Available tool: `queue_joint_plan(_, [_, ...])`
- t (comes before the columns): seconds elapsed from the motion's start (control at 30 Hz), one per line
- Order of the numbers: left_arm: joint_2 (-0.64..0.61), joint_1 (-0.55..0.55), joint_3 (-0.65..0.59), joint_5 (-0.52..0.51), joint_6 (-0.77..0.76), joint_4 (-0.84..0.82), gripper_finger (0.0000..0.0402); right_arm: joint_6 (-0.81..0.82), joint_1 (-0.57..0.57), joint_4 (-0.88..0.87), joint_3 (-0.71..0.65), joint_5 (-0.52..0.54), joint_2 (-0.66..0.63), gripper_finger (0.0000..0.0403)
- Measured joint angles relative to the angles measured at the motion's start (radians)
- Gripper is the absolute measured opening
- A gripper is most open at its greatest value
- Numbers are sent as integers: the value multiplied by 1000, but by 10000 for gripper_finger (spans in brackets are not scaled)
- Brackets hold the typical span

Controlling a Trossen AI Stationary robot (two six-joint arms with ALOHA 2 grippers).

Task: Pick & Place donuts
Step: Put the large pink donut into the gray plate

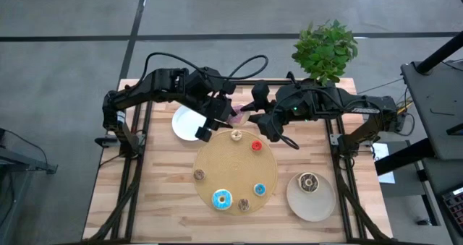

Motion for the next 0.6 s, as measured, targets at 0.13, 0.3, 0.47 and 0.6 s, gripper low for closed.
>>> queue_joint_plan(0.13, [0, 0, 0, 0, 0, 0, 138, 0, 0, 1, 0, 0, 0, 103])
queue_joint_plan(0.3, [0, 0, 0, -1, -7, -1, 138, 0, 0, 2, 0, 0, 0, 71])
queue_joint_plan(0.47, [0, 1, 0, -30, -42, -3, 138, 0, 0, 2, 0, 0, 0, 55])
queue_joint_plan(0.6, [4, 1, 0, -35, -39, -4, 138, 0, 0, 1, 0, 0, 0, 57])
